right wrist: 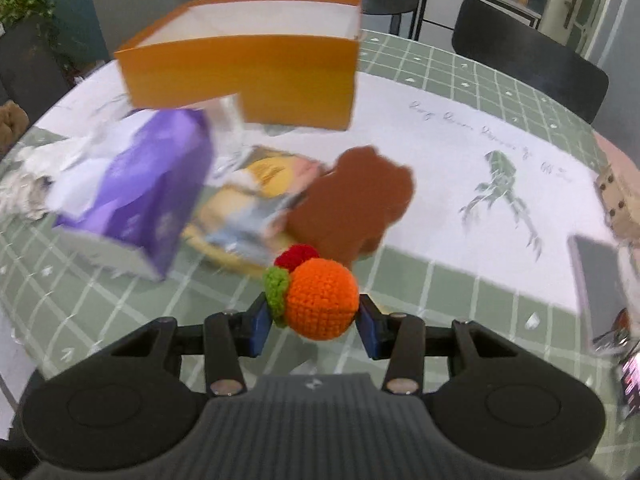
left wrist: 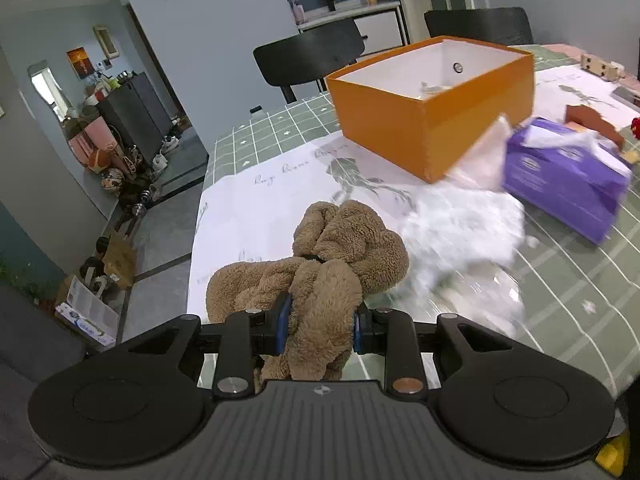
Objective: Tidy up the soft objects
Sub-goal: 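Carry the brown towel and orange ball over the orange box with both tools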
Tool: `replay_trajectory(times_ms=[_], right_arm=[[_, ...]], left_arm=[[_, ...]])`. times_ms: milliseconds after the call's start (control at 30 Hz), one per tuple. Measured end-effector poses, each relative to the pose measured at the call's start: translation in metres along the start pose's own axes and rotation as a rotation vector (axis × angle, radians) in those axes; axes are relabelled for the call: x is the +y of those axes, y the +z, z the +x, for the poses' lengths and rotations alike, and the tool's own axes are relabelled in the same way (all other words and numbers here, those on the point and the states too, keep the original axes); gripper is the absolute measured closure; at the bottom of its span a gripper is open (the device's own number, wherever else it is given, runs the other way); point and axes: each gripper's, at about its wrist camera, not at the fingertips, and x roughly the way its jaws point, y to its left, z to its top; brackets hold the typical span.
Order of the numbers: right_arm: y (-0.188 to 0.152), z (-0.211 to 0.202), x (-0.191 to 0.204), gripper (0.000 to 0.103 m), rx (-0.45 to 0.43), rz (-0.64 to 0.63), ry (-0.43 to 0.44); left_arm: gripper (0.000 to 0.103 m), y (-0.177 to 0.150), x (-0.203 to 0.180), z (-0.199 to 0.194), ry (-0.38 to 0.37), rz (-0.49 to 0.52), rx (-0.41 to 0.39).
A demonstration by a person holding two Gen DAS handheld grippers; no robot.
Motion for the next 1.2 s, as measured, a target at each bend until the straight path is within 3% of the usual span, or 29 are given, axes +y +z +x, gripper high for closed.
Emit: replay_trajectory(times_ms=[200, 467, 800, 1033, 1200], right_arm=[[0.048, 0.021, -0.029, 0.058, 0.049, -0.047, -0.084], [0.136, 0.039, -0.045, 0.058, 0.029, -0.092, -0.126], [0.232, 0.063, -0.017, 0.058, -0.022, -0.196, -0.113], [0.273, 0.091, 0.017, 0.058, -0.039, -0.242, -0.061], [0.294, 0.119, 0.038, 0.058, -0.019, -0.276, -0.035]], left_arm=[[0.070, 0.049, 0.008, 0.042, -0.009, 0.042, 0.020], [0.070, 0.128, -0.005, 0.077, -0.041, 0.128, 0.004], [0.070, 0.203, -0.055, 0.111, -0.042, 0.323, 0.006], [0.070, 0.228, -0.085, 0.143, -0.078, 0.377, 0.032], [0.070, 0.239, -0.099, 0.169, -0.058, 0.430, 0.071]])
